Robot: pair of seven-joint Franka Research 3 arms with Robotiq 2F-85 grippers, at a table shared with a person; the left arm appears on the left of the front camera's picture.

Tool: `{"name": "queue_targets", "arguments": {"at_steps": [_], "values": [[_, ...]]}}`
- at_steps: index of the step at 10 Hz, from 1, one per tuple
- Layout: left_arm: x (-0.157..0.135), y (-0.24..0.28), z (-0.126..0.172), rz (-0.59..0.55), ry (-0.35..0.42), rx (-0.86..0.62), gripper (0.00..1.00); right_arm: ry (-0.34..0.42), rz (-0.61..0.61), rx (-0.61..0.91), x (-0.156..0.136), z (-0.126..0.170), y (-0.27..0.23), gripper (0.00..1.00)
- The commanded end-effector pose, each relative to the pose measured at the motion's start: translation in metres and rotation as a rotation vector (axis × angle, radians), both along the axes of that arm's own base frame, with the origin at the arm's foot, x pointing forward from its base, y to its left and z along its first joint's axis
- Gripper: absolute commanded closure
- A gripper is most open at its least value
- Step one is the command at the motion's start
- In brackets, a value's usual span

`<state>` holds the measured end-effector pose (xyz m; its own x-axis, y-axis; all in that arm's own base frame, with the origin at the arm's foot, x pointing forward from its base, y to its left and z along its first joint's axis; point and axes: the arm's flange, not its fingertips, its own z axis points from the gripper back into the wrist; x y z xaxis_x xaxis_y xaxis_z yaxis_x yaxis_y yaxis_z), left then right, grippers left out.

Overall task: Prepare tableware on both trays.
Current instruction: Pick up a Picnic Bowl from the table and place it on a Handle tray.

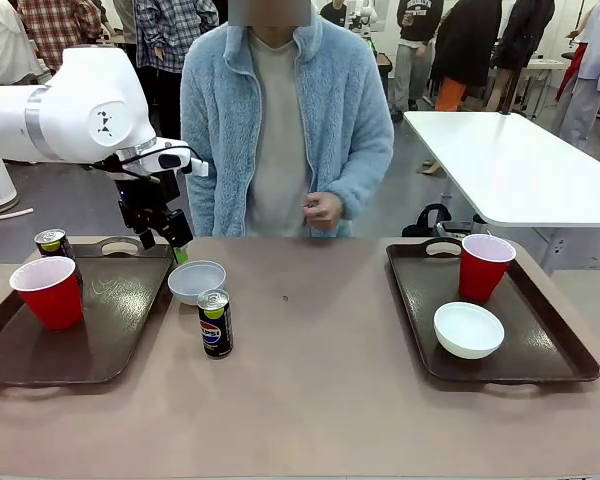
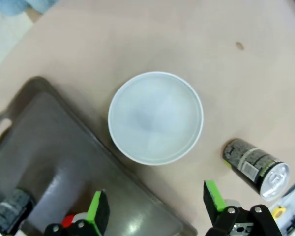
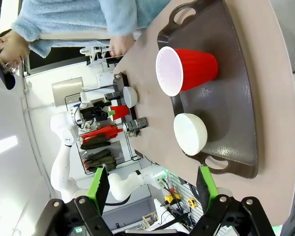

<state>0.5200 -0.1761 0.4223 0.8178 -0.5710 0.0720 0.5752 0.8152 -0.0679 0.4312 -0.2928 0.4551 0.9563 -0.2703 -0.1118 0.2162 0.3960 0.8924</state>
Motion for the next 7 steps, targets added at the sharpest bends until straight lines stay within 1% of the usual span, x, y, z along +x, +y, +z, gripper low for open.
{"name": "queue_targets", "arguments": {"at_steps": [1, 2, 3, 4, 5, 6, 7], "values": [[0.006, 0.004, -0.01, -0.015, 0.043, -0.005, 0.0, 0.004, 0.002, 0.008, 0.002, 0.002, -0.001, 0.07], [0.003, 0.004, -0.017, -0.015, 0.056, 0.0, 0.0, 0.004, 0.002, 0.008, 0.002, 0.002, -0.001, 0.07], [-0.014, 0.009, -0.012, -0.018, 0.059, 0.009, 0.0, 0.004, 0.002, 0.008, 0.002, 0.002, -0.001, 0.07], [-0.044, 0.021, 0.006, -0.003, 0.052, 0.069, 0.0, 0.004, 0.002, 0.008, 0.002, 0.002, -0.001, 0.07], [-0.083, 0.041, 0.03, -0.067, 0.066, 0.079, 0.0, 0.004, 0.002, 0.008, 0.002, 0.002, -0.001, 0.07], [-0.115, 0.063, 0.048, -0.106, 0.065, 0.074, 0.0, 0.004, 0.002, 0.008, 0.002, 0.002, -0.001, 0.07], [-0.128, 0.069, 0.051, -0.127, 0.054, 0.053, 0.0, 0.004, 0.002, 0.008, 0.002, 0.002, -0.001, 0.07]]}}
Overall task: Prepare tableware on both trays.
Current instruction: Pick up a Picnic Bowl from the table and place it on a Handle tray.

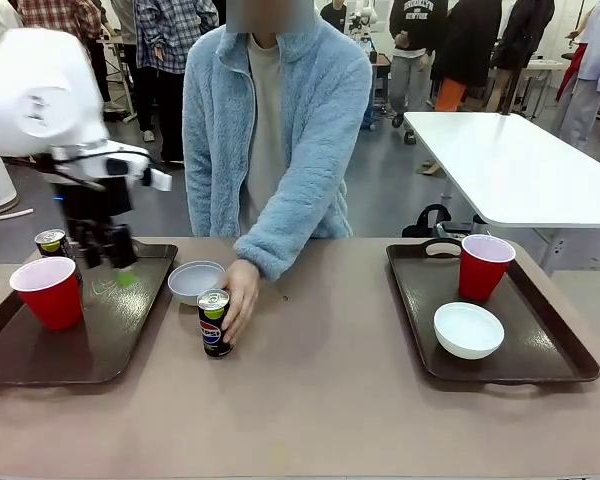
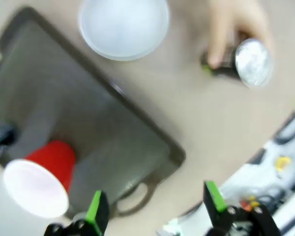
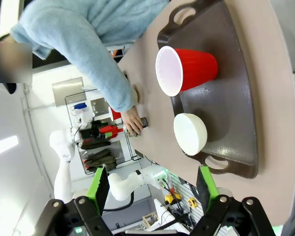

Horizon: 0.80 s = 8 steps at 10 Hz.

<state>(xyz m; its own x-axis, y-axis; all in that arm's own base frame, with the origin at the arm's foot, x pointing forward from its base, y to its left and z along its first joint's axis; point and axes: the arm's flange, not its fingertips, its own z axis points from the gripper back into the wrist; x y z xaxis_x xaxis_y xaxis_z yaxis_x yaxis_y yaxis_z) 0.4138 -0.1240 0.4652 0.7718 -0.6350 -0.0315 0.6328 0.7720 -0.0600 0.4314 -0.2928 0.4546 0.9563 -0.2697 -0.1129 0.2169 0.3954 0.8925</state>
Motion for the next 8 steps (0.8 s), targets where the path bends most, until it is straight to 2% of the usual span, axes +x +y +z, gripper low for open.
{"name": "queue_targets", "arguments": {"at_steps": [1, 3, 8], "values": [[-0.0246, 0.0181, 0.0082, -0.029, -0.04, -0.011, 0.0, 0.003, 0.002, 0.007, 0.0014, 0.0021, -0.0015, 0.07], [-0.0228, 0.0142, 0.0134, -0.014, -0.015, -0.005, 0.0, 0.003, 0.002, 0.007, 0.0014, 0.0021, -0.0015, 0.07], [-0.0228, 0.0142, 0.0134, -0.014, -0.015, -0.005, 0.0, 0.003, 0.002, 0.007, 0.0014, 0.0021, -0.0015, 0.07]]}}
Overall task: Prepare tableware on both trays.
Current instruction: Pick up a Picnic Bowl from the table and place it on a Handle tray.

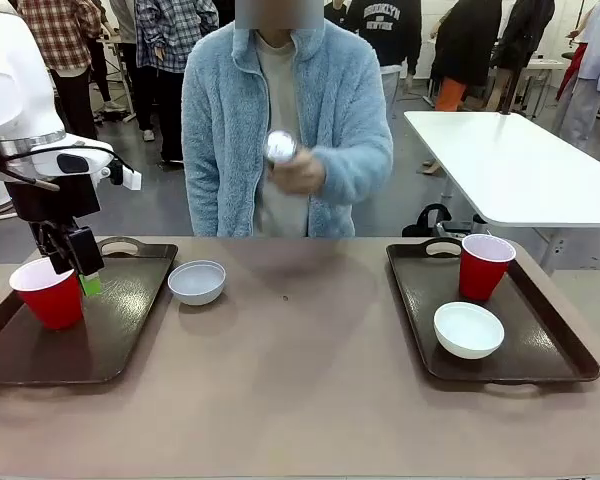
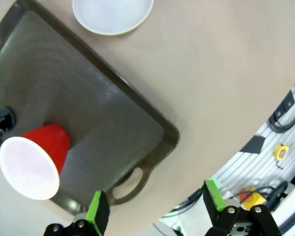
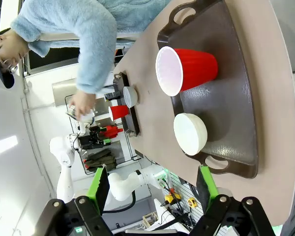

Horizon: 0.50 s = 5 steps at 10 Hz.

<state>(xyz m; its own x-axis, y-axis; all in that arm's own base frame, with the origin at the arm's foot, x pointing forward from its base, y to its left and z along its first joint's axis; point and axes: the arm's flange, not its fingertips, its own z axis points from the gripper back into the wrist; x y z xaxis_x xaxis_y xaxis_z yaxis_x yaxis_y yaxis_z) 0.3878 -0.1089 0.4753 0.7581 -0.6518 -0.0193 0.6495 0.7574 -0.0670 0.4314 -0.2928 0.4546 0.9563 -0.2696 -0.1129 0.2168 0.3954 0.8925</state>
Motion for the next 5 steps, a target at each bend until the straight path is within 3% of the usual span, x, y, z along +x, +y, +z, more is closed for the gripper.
{"name": "queue_targets", "arguments": {"at_steps": [1, 2, 5], "values": [[-0.001, 0.0, 0.0, 0.0, 0.001, 0.0, 0.0, 0.003, 0.002, 0.007, 0.001, 0.002, -0.001, 0.07], [0.028, -0.01, -0.004, 0.06, 0.039, -0.015, 0.0, 0.003, 0.002, 0.007, 0.001, 0.002, -0.001, 0.07], [0.089, -0.049, -0.014, 0.259, 0.037, -0.009, 0.0, 0.003, 0.002, 0.007, 0.001, 0.002, -0.001, 0.07]]}}
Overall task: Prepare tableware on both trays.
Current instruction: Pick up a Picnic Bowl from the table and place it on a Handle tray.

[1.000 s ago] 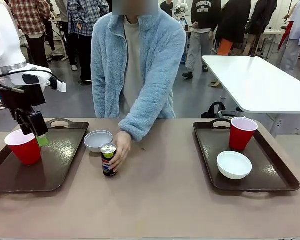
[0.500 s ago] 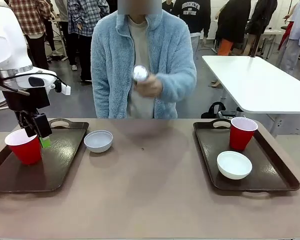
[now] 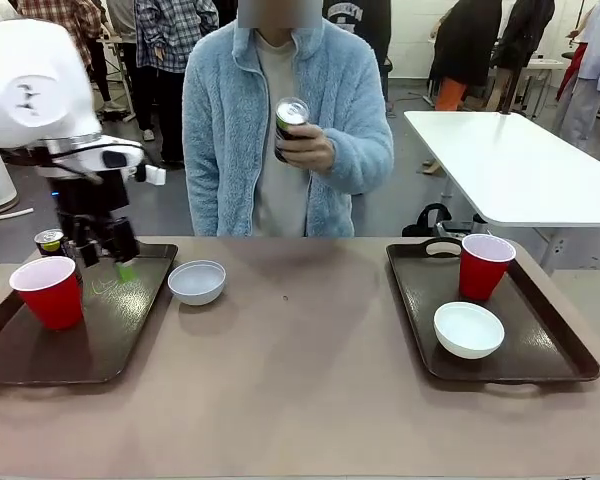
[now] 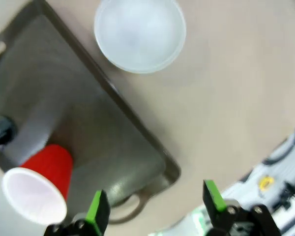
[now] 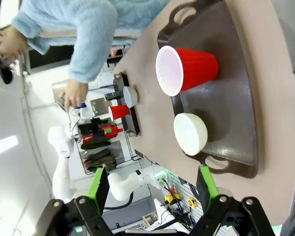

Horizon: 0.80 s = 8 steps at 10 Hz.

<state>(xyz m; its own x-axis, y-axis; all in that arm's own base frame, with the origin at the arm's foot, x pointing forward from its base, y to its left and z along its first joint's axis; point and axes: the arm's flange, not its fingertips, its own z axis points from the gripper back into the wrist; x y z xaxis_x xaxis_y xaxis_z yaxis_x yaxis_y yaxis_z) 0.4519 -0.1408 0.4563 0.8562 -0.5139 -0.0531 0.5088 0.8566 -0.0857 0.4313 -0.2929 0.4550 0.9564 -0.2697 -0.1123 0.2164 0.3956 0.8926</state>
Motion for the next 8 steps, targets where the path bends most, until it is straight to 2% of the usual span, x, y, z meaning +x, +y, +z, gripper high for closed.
{"name": "queue_targets", "arguments": {"at_steps": [1, 4, 8], "values": [[0.043, -0.025, -0.002, 0.168, -0.025, -0.002, 0.0, 0.004, 0.002, 0.007, 0.001, 0.002, -0.001, 0.07], [0.082, -0.038, -0.025, 0.325, -0.111, 0.009, 0.0, 0.004, 0.002, 0.007, 0.001, 0.002, -0.001, 0.07], [0.106, -0.056, -0.059, 0.406, -0.153, 0.045, 0.0, 0.004, 0.002, 0.007, 0.001, 0.002, -0.001, 0.07]]}}
